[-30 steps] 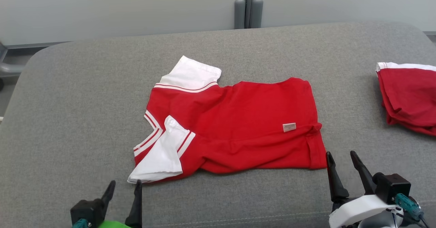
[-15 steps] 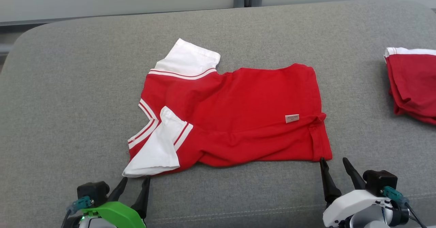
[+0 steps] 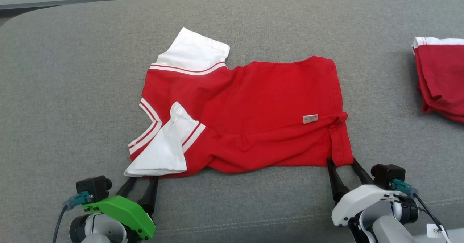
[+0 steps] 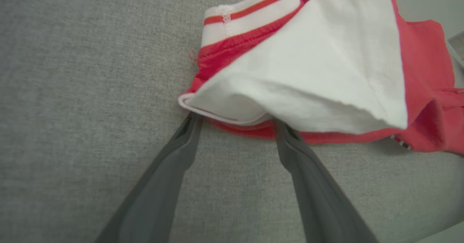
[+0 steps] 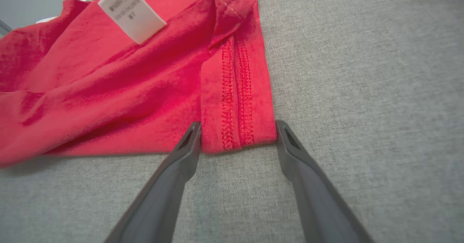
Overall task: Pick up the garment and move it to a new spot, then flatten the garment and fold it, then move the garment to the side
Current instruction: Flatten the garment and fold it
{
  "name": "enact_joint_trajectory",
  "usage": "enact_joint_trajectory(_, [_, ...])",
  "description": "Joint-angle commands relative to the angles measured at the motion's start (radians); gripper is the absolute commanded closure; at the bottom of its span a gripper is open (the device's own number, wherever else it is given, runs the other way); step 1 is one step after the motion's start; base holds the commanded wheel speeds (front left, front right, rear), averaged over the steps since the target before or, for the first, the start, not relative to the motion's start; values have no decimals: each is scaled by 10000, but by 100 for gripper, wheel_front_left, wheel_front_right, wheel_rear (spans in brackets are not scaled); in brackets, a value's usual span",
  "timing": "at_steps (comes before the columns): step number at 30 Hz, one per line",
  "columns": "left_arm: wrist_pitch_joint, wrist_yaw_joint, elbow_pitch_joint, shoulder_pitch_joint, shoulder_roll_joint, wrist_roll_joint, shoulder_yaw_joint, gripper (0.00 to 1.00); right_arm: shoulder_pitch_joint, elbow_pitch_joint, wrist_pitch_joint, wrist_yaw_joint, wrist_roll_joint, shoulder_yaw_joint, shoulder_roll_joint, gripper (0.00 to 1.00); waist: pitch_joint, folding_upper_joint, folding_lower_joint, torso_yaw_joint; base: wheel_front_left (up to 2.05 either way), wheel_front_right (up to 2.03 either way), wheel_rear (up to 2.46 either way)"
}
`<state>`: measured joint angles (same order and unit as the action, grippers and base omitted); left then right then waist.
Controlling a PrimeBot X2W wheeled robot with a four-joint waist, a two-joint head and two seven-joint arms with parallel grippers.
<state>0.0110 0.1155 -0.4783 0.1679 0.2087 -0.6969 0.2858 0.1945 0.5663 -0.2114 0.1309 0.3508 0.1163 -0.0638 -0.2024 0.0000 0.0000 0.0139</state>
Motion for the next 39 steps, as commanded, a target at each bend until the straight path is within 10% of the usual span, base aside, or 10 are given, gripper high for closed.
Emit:
enact_joint_trajectory(1, [64,56,-45,201,64,-95,-32,0,145,153,39,-5,81,83,-57,0,-34,0,0,-34,0,0,0])
enact_joint_trajectory(2, [71,62,-50,235,43,-203,-42,22,200,231,26,-5,130,129,-63,26,-45,0,0,-48,0,0,0])
enact_joint_trajectory(4, [56,83,-57,280,92,-284,32,100,255,376,-10,-5,204,208,-110,100,-52,0,0,-79,0,0,0])
enact_joint_trajectory(15, [3,43,928,-329,491,-845,-102,100,-193,-53,191,-13,827,454,-675,100,3,0,0,-243,0,0,0])
enact_joint_trajectory(31, [-1356,-1370,4272,-2752,1113,-1265,-267,100,-2740,-2456,1998,-14,1285,-51,-1278,95,341,0,0,-250,0,0,0])
enact_joint_trajectory(32, [-1345,-1403,4336,-2725,1124,-1231,-274,94,-2780,-2533,2024,-13,1291,-117,-1232,52,349,0,0,-241,0,0,0])
enact_joint_trajectory(33, [-1371,-1444,4354,-2674,1113,-1230,-277,65,-2790,-2611,2048,-13,1307,-144,-1174,0,356,0,0,-230,0,0,0])
enact_joint_trajectory(35, [-1382,-1493,4343,-2522,1129,-1223,-310,0,-2789,-2780,1896,-11,1186,-326,-1056,0,369,0,0,-201,0,0,0])
enact_joint_trajectory(39, [-1283,-1524,4217,-2248,1156,-1089,-342,0,-2711,-3106,1588,-10,860,-646,-819,0,390,0,0,-95,0,0,0])
